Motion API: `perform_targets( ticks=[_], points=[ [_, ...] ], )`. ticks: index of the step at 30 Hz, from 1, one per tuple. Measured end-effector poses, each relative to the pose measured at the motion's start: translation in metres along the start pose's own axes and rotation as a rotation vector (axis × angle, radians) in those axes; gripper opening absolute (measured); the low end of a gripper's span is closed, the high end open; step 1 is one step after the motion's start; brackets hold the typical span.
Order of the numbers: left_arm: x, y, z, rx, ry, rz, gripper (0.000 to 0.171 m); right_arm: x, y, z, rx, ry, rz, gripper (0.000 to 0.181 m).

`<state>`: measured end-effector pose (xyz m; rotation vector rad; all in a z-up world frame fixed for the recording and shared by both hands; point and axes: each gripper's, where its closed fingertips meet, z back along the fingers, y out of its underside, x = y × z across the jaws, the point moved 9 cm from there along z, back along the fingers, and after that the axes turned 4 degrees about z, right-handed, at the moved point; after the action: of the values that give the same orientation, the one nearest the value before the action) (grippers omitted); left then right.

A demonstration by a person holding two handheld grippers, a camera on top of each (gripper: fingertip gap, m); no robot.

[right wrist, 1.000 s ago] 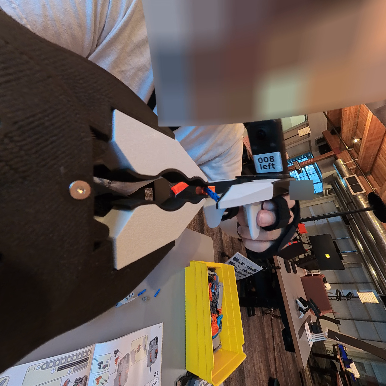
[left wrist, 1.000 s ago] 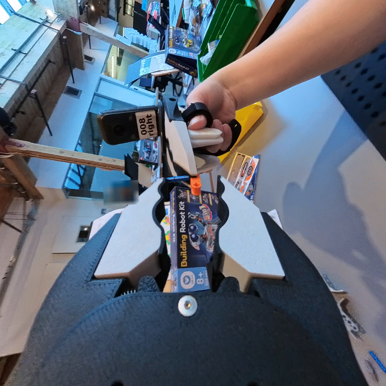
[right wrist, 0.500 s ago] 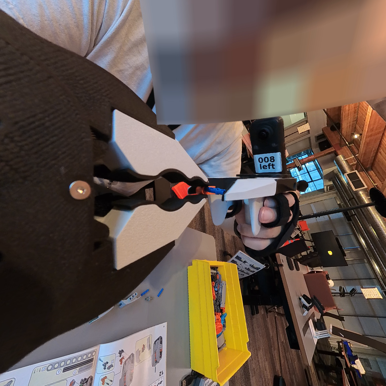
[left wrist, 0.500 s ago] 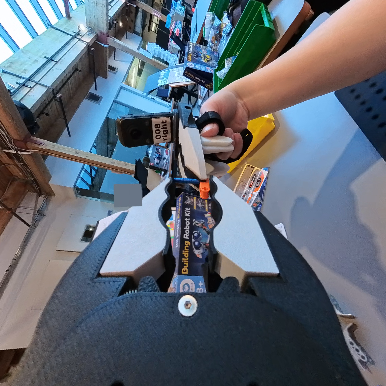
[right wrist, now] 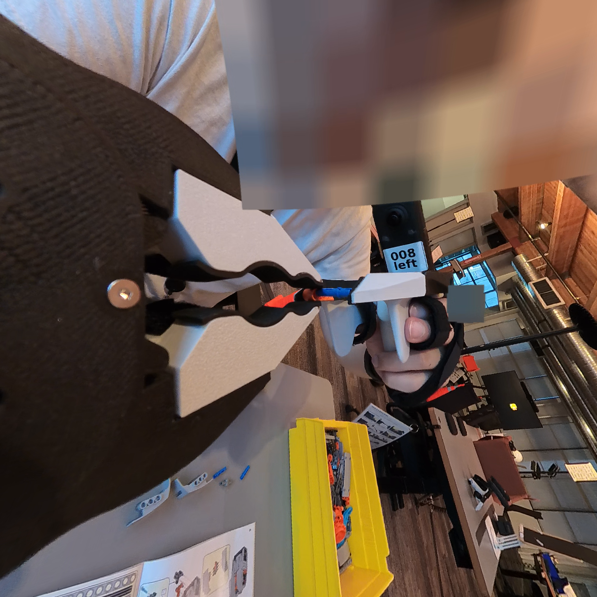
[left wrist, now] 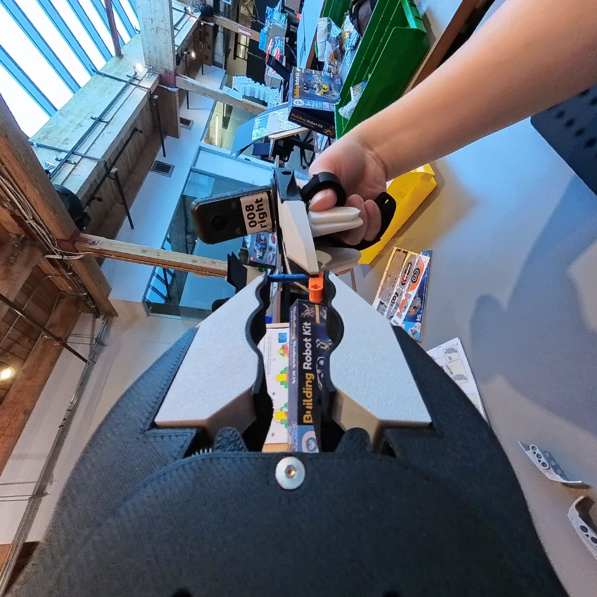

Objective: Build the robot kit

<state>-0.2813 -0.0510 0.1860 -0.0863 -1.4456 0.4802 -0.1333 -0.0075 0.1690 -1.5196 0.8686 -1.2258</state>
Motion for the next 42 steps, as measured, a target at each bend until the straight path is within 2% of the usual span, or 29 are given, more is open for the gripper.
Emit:
perform_targets(
  ticks=[14,24,32,36,42],
  points=[
    [0.003,-0.009,0.007,-0.009,-0.049,-0.069,0.030,0.009,-0.007,-0.006,-0.008,-0.002,0.079,0.006],
    [0.003,-0.011,0.011,-0.008,-0.045,-0.042,0.030,0.011,-0.009,-0.010,-0.026,-0.004,0.088,0.006],
    [0.000,-0.011,0.011,-0.007,-0.033,-0.025,0.030,0.011,-0.012,-0.006,-0.084,0.003,0.075,0.013],
    [0.002,-0.012,0.014,-0.017,-0.043,-0.016,0.030,0.014,-0.013,-0.004,-0.105,0.009,0.081,0.005],
    [0.002,-0.015,0.015,-0.028,-0.040,-0.016,0.030,0.020,-0.013,-0.010,-0.055,0.028,0.116,0.005]
  ],
)
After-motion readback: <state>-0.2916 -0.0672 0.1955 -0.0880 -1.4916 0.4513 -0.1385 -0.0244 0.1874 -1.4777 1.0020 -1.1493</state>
